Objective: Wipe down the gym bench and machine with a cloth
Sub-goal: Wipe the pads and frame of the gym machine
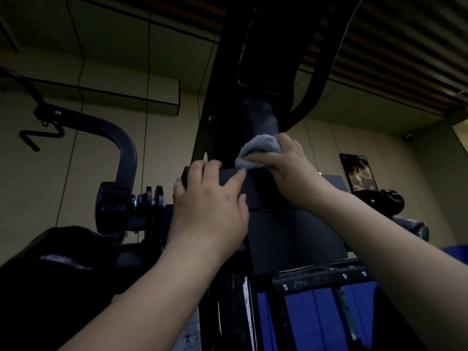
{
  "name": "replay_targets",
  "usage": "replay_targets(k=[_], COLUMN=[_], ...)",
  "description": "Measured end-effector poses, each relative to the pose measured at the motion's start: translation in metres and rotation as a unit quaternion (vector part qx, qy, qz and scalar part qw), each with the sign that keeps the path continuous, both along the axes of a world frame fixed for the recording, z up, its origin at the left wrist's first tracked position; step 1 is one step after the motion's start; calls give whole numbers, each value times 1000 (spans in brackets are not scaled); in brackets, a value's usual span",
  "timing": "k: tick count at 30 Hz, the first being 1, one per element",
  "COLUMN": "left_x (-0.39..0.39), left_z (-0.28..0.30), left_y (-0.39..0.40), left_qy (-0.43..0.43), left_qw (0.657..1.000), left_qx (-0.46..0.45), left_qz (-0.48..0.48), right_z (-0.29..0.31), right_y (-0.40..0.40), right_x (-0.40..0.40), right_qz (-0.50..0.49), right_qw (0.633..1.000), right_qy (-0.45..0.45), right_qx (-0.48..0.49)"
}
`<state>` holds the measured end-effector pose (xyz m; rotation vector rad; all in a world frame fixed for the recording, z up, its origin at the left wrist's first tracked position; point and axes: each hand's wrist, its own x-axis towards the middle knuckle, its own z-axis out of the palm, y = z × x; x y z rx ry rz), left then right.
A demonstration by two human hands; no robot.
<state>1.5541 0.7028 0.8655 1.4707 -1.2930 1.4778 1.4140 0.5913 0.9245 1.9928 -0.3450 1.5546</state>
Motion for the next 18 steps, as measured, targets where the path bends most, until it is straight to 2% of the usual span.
replay_targets(k=[5,8,11,13,16,18], left_x=[0,1,0,0,1,1], left_z=[0,0,0,0,1,1], left_y=[0,0,-1,-1,-2,-2], left_qy=[3,2,4,6,5,7], left_qw=[1000,1000,1000,1000,1000,1000], left_qx=[6,7,3,6,5,4], left_qz=[-2,5,2,8,13,10], right_z=[-16,-19,-20,-21,-18,-23], right_y=[-23,-36,-46,-47,-33,-22], right_x=[-9,-19,-35,-43,-38,-22], right_qz=[84,60,-2,11,75,95], right_qw=[990,980,962,947,948,965], right_qy=[-108,-177,-217,-244,-267,-229], right_qx=[37,66,167,210,158,83])
